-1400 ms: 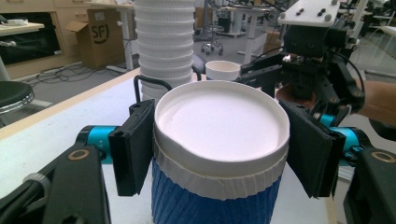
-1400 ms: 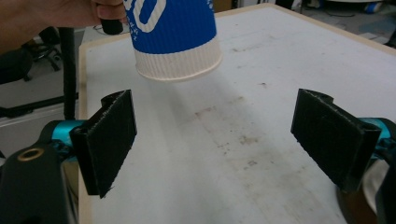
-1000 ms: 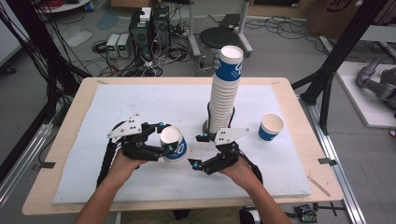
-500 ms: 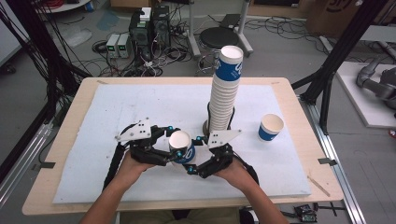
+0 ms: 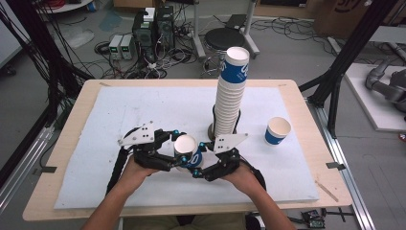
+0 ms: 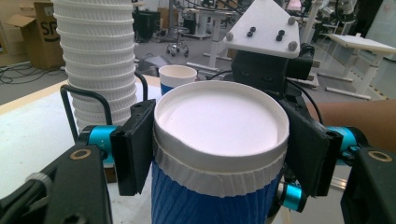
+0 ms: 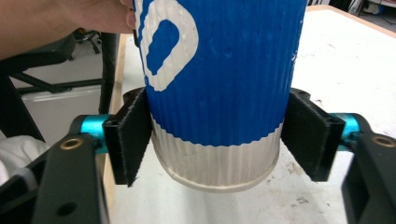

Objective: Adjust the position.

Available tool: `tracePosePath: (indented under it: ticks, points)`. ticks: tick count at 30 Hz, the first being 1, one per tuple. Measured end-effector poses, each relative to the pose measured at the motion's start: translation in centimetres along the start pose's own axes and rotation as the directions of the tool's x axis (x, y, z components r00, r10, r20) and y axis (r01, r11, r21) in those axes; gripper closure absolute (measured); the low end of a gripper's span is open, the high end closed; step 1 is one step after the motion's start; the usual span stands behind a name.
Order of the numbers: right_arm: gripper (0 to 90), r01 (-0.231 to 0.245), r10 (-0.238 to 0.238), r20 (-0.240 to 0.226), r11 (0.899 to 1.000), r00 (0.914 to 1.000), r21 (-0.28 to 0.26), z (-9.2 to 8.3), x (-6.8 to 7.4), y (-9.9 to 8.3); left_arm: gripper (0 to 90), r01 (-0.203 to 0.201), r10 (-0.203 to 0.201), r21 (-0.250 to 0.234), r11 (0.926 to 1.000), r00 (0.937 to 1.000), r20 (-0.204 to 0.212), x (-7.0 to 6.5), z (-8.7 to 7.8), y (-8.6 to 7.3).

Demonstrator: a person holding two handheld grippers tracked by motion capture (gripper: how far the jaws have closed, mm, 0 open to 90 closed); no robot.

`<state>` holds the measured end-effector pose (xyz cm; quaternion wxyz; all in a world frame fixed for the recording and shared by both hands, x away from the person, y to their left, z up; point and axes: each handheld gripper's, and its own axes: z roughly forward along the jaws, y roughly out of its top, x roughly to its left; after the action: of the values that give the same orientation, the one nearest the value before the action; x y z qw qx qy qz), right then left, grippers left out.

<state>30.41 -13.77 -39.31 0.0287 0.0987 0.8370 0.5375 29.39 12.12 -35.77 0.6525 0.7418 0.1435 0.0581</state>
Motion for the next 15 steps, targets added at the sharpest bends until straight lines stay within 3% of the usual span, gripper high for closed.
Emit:
tracePosePath:
  ticks: [8, 9, 10, 15]
  points:
    - [34.7, 0.020, -0.020, 0.001, 0.999, 0.9998, 0.036, -0.25, -0.04, 0.08, 29.1, -0.006, 0.006, 0.024, 0.9997, 0.9999, -0.014, -0.16, 0.17, -0.17]
    - [34.7, 0.020, -0.019, -0.001, 0.999, 0.9998, 0.041, -0.28, -0.01, 0.09, 23.5, -0.006, 0.008, 0.050, 0.9987, 0.9990, -0.044, -0.34, 0.34, -0.15]
    - [34.7, 0.027, -0.027, -0.005, 0.999, 0.9996, 0.041, -0.30, -0.04, 0.12, 12.8, -0.004, 0.007, 0.068, 0.9977, 0.9988, -0.049, -0.32, 0.38, -0.14]
    - [34.7, 0.051, -0.051, -0.006, 0.994, 0.9987, 0.099, -0.55, 0.02, 0.18, 10.8, 0.006, -0.006, 0.079, 0.9969, 0.9999, -0.009, -0.18, 0.18, -0.19]
